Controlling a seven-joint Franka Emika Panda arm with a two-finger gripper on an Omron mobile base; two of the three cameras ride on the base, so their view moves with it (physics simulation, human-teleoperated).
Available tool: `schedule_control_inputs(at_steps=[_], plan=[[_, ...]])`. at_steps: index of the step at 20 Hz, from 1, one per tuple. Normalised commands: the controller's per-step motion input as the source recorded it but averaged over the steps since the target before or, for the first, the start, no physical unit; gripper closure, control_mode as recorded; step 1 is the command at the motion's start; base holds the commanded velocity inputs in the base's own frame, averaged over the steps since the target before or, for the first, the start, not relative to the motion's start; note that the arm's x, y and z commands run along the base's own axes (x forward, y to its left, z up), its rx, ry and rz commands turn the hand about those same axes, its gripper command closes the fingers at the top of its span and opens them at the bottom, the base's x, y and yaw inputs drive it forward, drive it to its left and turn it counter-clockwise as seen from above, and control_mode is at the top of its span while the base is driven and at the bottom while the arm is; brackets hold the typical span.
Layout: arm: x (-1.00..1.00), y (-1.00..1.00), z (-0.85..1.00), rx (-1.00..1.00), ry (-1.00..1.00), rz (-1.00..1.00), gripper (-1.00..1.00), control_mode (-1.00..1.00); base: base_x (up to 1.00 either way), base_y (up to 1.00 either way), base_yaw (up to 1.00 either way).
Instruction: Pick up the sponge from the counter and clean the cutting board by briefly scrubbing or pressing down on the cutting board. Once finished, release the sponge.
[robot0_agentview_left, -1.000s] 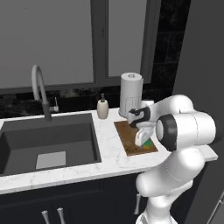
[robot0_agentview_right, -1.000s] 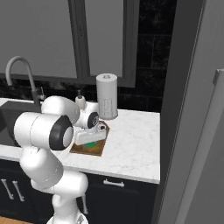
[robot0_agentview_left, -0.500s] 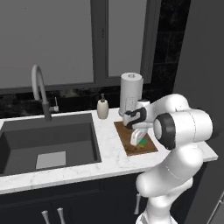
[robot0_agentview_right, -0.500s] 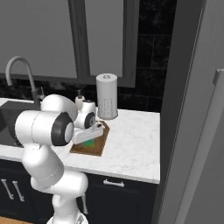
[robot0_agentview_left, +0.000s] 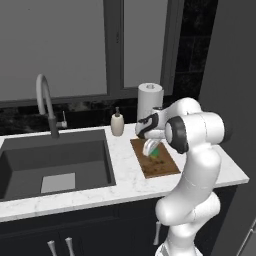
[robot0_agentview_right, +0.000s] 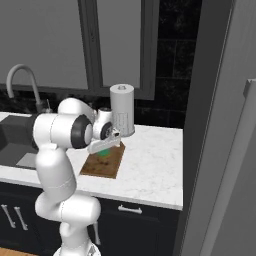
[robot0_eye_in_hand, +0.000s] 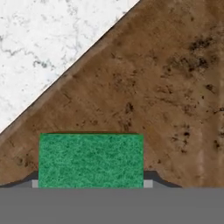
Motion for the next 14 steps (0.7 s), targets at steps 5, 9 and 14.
schedule_control_inputs(at_steps=[5,9,14], plan=[[0.69,0.12,-0.01,0.00,-0.06,0.00,1.00,-1.00,0.00,0.00,0.00],[0.00,0.08,-0.07,-0.03,-0.17,0.00,1.00,-1.00,0.00,0.00,0.00],[-0.44,0.04,-0.13,-0.01,-0.17,0.00,1.00,-1.00,0.00,0.00,0.00]])
